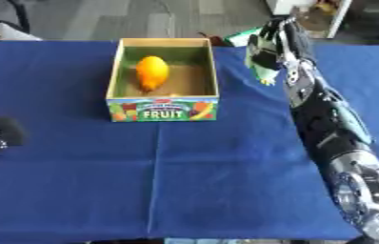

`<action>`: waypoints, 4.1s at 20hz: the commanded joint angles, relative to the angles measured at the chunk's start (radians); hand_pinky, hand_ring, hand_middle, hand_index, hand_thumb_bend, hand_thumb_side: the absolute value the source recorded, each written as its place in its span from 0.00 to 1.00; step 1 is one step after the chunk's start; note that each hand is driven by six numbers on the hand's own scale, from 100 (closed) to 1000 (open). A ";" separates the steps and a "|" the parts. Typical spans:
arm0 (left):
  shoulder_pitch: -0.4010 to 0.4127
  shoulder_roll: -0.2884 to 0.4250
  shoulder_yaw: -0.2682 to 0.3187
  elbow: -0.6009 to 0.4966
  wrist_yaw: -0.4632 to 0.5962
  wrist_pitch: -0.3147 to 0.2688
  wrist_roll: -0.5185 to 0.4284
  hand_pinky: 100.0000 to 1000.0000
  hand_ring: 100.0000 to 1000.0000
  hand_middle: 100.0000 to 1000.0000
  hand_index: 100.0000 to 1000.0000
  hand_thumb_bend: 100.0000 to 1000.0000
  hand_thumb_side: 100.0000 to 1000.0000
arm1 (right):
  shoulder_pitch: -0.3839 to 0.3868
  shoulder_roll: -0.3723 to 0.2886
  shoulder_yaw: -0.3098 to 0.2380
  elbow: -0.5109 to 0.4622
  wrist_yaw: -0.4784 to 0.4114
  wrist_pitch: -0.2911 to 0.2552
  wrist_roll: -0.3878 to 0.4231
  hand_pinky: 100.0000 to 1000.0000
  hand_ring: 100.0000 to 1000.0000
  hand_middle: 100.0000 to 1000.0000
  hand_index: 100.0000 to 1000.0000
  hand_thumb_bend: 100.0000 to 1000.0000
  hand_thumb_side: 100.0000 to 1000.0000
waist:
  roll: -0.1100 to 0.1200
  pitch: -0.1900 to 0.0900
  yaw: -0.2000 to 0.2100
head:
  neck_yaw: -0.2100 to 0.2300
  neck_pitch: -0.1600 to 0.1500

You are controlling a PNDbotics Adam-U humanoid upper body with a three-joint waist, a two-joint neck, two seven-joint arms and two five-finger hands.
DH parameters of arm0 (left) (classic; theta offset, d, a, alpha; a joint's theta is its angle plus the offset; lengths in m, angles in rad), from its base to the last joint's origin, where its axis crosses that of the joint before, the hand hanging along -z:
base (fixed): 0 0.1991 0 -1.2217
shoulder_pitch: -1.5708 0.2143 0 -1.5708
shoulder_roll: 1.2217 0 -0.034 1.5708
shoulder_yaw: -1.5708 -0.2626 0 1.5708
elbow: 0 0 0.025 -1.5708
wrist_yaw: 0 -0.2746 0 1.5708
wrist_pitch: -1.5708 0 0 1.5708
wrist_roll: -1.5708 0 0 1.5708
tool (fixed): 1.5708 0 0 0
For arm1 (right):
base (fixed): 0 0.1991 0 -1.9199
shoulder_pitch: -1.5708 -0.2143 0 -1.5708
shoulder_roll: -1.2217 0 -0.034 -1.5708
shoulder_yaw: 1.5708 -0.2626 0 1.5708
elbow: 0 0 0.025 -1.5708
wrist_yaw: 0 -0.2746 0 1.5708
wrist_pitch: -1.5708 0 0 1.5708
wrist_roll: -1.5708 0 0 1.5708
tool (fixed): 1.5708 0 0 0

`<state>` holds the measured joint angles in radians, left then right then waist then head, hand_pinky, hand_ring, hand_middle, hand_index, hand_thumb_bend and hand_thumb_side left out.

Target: Pick up objects on the table and place them in the box.

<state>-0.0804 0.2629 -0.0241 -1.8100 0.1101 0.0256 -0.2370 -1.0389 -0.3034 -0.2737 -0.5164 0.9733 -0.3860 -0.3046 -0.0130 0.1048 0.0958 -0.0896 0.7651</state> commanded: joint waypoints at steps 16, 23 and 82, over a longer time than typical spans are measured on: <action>-0.009 0.007 0.003 -0.016 0.012 -0.002 -0.007 0.67 0.64 0.57 0.67 0.00 0.72 | -0.073 0.171 0.017 -0.214 -0.040 -0.091 0.185 0.32 0.01 0.06 0.21 0.00 0.16 | 0.010 -0.024 0.012 | -0.022 0.001; -0.006 0.009 0.006 -0.014 0.012 -0.001 -0.005 0.67 0.64 0.57 0.67 0.00 0.72 | -0.067 0.149 0.043 -0.178 0.007 -0.168 0.350 0.65 0.50 0.54 0.69 0.00 0.03 | 0.004 -0.030 0.001 | -0.018 0.001; 0.000 0.009 0.008 -0.012 0.012 0.003 -0.001 0.67 0.64 0.57 0.67 0.00 0.72 | -0.065 0.118 0.013 -0.182 0.330 -0.135 0.140 0.20 0.10 0.19 0.29 0.00 0.00 | -0.005 -0.041 -0.022 | -0.015 0.000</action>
<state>-0.0716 0.2630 -0.0213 -1.8095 0.1203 0.0285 -0.2388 -1.0746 -0.1888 -0.2659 -0.6590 1.3250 -0.5080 -0.1757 -0.0206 0.0794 0.0744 -0.1005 0.7647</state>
